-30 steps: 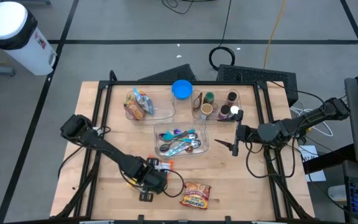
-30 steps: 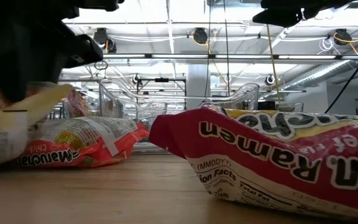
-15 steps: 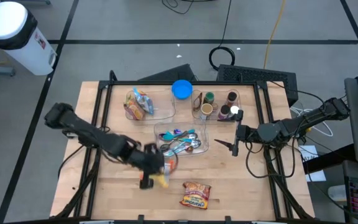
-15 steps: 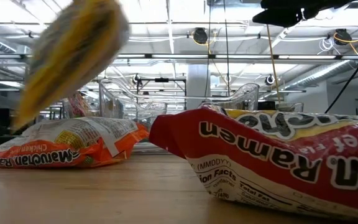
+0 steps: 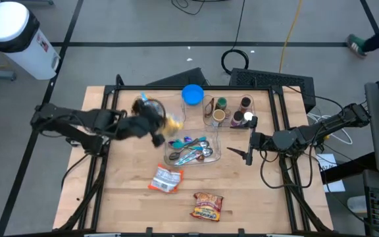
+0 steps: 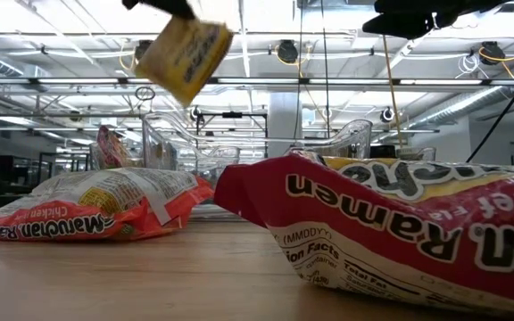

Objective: Pick & Place Food Item
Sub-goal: Put the yellow noodle bag into the top left transparent bin

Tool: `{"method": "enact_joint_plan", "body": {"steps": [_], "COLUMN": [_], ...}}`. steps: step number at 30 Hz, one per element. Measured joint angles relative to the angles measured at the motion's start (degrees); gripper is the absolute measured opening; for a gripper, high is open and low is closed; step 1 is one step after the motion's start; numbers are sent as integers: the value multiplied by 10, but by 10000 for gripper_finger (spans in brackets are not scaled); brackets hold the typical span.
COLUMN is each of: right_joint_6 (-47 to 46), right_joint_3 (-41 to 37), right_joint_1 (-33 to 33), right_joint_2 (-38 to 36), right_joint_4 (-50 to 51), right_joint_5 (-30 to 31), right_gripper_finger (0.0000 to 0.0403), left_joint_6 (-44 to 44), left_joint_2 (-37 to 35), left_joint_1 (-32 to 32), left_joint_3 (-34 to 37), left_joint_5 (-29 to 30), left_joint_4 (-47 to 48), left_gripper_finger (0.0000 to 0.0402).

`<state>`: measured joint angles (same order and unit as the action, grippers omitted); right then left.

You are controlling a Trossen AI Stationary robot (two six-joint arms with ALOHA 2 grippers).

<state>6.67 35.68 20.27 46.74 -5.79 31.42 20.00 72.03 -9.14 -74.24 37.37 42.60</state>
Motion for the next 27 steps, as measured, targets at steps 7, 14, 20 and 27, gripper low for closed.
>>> {"method": "enact_joint_plan", "body": {"steps": [7, 14, 20, 27], "right_joint_6": [1, 3, 3, 3], "right_joint_3": [0, 0, 0, 0], "right_joint_1": [0, 0, 0, 0], "right_joint_2": [0, 0, 0, 0], "right_joint_4": [3, 4, 5, 4], "right_joint_5": [0, 0, 0, 0], "right_gripper_finger": [380, 380, 380, 380], "left_joint_6": [58, 81, 156, 250], "left_joint_2": [-2, -1, 0, 0], "left_joint_1": [100, 158, 169, 161], "left_joint_3": [51, 195, 266, 273], "left_joint_5": [96, 82, 66, 67], "left_joint_4": [21, -130, -169, -126], "left_gripper_finger": [10, 9, 9, 9]}}
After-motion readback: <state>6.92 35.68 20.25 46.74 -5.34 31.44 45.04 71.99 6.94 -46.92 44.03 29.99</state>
